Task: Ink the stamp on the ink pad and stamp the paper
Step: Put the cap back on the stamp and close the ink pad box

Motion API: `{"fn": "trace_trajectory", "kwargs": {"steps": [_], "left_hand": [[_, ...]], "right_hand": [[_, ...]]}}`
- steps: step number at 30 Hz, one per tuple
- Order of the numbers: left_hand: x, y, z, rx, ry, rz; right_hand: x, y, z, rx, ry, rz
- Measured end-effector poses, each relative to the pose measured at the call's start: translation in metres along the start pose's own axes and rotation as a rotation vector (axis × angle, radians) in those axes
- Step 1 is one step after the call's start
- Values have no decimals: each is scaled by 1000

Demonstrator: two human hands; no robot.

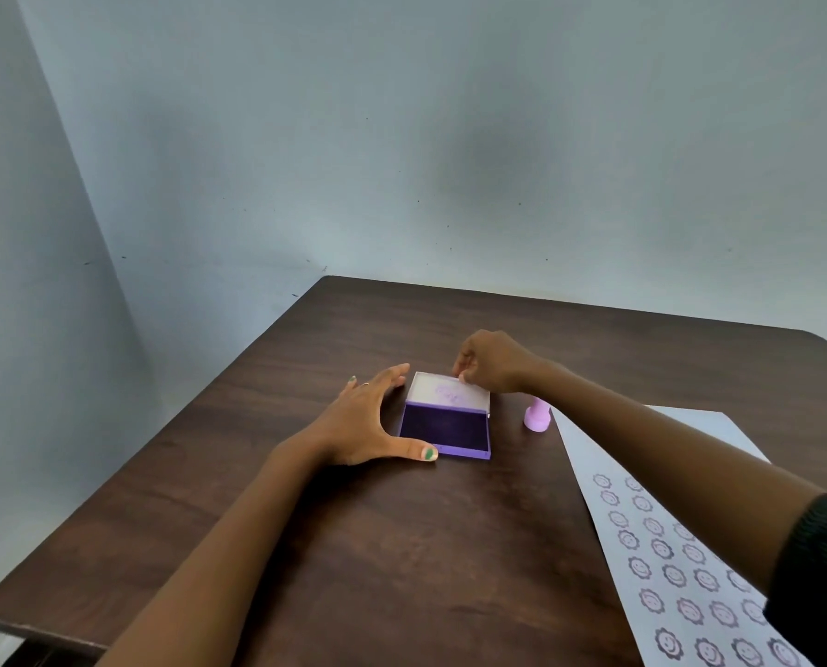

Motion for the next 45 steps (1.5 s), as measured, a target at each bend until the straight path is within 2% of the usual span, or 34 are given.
{"fn": "trace_trajectory", "kwargs": {"steps": [7, 22, 30, 38, 45], "left_hand": [[0, 2, 0, 7, -26, -22], [0, 8, -2, -49, -18, 4], [0, 7, -4, -63, -8, 7], [1, 11, -8, -79, 11, -30], [1, 9, -6, -75, 23, -15]], "right_hand": [[5, 2, 1, 1, -46, 42], [33, -17, -41, 160, 92, 145], [2, -31, -87, 212, 212, 17], [-23, -31, -102, 165, 254, -102], [-22, -28, -103, 151, 253, -62]]}}
Point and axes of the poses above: each hand's wrist, its own z-axis towards the middle knuckle, its own x-axis out of the back of the hand, y = z × x, the point moved 4 cm from there along z, towards the middle knuckle, and after that the axes turned 14 degrees about -z, right-handed, at the moved point
